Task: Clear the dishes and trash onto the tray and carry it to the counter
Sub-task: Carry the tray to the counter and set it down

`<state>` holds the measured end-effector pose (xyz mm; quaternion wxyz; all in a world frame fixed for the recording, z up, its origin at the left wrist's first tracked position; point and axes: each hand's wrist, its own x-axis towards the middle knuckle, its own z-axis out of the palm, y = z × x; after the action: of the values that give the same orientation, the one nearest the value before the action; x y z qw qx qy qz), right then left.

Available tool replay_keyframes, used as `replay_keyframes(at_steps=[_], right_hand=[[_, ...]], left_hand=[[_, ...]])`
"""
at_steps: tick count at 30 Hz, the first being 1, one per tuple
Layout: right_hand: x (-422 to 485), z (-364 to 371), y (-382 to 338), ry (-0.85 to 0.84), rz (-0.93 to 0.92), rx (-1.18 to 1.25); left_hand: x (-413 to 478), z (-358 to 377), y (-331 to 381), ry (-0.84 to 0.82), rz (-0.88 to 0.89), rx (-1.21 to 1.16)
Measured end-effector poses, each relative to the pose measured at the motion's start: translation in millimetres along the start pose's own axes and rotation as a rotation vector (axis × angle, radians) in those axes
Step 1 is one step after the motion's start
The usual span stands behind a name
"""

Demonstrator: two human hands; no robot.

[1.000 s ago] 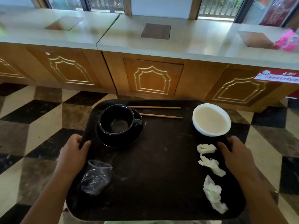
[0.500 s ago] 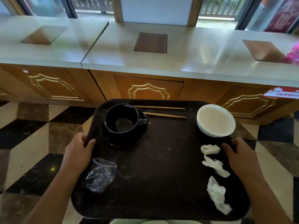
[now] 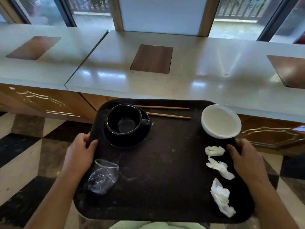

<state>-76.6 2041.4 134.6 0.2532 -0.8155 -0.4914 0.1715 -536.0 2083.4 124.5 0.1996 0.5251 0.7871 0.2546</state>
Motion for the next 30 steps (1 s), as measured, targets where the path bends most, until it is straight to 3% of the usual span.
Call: replay_keyframes(at_steps=[7, 15, 30], right_hand=[[125, -8, -11, -0.043, -0.02, -0.012], [216, 4, -31, -0.07, -0.021, -0.04], [365, 107, -122, -0.017, 0.057, 0.008]], left_hand=[[64, 43, 72, 0.042, -0.023, -0.002], [139, 68, 107, 0.012, -0.063, 0.018], [362, 104, 125, 0.018, -0.002, 0.011]])
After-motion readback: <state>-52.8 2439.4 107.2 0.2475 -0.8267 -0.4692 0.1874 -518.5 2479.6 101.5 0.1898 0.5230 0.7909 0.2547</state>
